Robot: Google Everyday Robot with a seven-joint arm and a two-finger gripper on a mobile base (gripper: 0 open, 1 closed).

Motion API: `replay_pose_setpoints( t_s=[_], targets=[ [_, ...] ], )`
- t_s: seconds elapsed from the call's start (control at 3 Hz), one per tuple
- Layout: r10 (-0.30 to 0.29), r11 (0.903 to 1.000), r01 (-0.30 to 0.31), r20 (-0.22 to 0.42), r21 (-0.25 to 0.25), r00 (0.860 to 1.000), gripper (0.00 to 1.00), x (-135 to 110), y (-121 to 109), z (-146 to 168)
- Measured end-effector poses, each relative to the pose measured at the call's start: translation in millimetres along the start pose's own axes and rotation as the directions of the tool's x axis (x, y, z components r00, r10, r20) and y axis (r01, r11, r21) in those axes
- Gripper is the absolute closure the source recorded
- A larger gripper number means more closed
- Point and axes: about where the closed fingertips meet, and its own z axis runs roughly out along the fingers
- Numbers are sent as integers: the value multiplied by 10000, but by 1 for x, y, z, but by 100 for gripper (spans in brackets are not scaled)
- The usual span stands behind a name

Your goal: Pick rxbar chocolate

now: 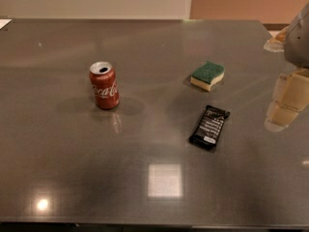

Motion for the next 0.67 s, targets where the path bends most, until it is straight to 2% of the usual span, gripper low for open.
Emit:
replay_pose_setpoints(
  t_s=[0.33, 0.67],
  targets=[
    [-45, 10000, 45, -2, 31, 10000, 0, -1, 0, -1],
    [-929, 9957, 928, -214, -21, 9954, 0, -8, -2, 5]
  ],
)
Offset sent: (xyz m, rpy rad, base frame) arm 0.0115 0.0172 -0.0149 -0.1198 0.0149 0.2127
